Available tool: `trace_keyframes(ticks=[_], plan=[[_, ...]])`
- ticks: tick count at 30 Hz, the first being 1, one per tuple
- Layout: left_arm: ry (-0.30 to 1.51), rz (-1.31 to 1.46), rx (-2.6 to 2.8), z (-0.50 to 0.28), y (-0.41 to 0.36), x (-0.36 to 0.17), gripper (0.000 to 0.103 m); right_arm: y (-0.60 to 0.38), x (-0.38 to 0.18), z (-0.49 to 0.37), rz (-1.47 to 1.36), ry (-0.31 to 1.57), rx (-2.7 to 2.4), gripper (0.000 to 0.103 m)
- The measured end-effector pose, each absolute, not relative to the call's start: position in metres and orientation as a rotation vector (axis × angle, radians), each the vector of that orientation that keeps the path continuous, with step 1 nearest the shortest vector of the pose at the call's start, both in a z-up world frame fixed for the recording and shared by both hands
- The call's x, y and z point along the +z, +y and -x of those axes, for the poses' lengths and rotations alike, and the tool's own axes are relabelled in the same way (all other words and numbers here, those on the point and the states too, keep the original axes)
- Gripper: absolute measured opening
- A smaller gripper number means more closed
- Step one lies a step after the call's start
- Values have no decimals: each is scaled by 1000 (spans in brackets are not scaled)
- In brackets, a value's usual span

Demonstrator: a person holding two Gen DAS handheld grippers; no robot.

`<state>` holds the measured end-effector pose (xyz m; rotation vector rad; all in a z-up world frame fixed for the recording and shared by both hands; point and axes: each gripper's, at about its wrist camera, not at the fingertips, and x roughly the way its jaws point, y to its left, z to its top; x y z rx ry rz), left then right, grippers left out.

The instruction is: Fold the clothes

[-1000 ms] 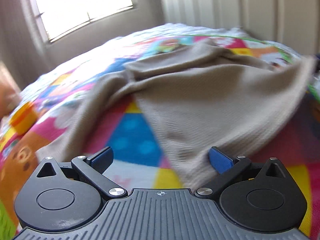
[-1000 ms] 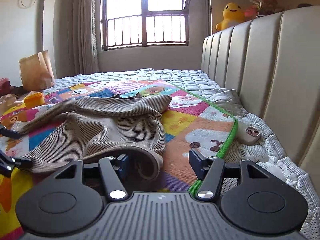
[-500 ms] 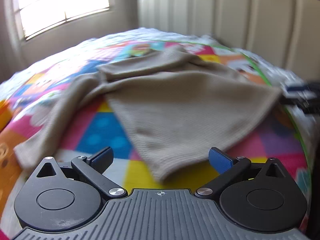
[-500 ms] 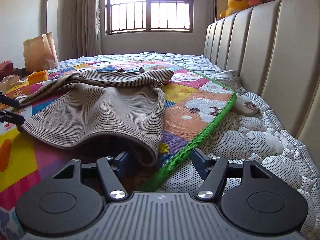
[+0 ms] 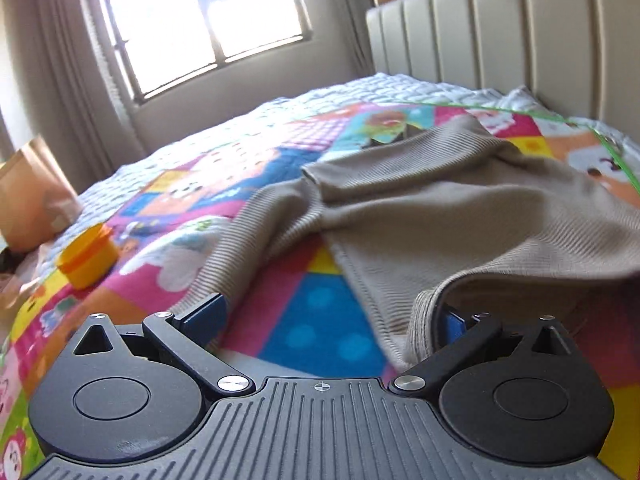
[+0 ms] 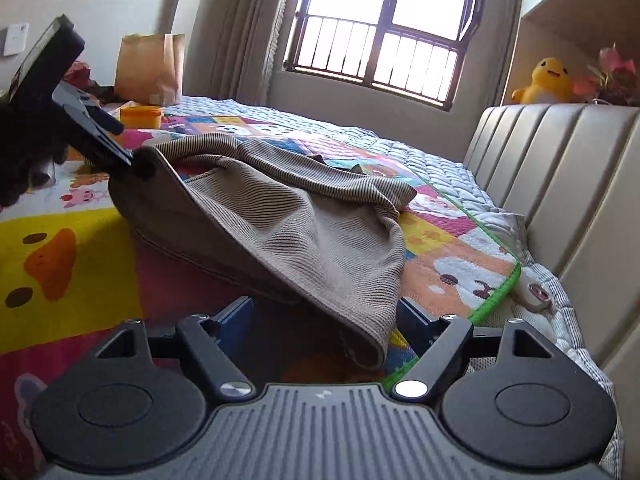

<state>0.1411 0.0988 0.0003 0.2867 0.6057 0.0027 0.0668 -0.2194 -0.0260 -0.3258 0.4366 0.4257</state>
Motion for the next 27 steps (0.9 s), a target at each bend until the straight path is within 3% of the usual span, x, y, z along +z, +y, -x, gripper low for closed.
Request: trace_keyframes(ticks=[14,22,27], plan=[[555,-343,-57,-109,93,16,103,-288,-13,-96,270,396,57,79],[666,-274,-126,-75,117,5,103,-320,-35,-79,206,503,62,79],[680,-71,-204,-79,140,8,103,-337,-24,-72,33,488,97,83]])
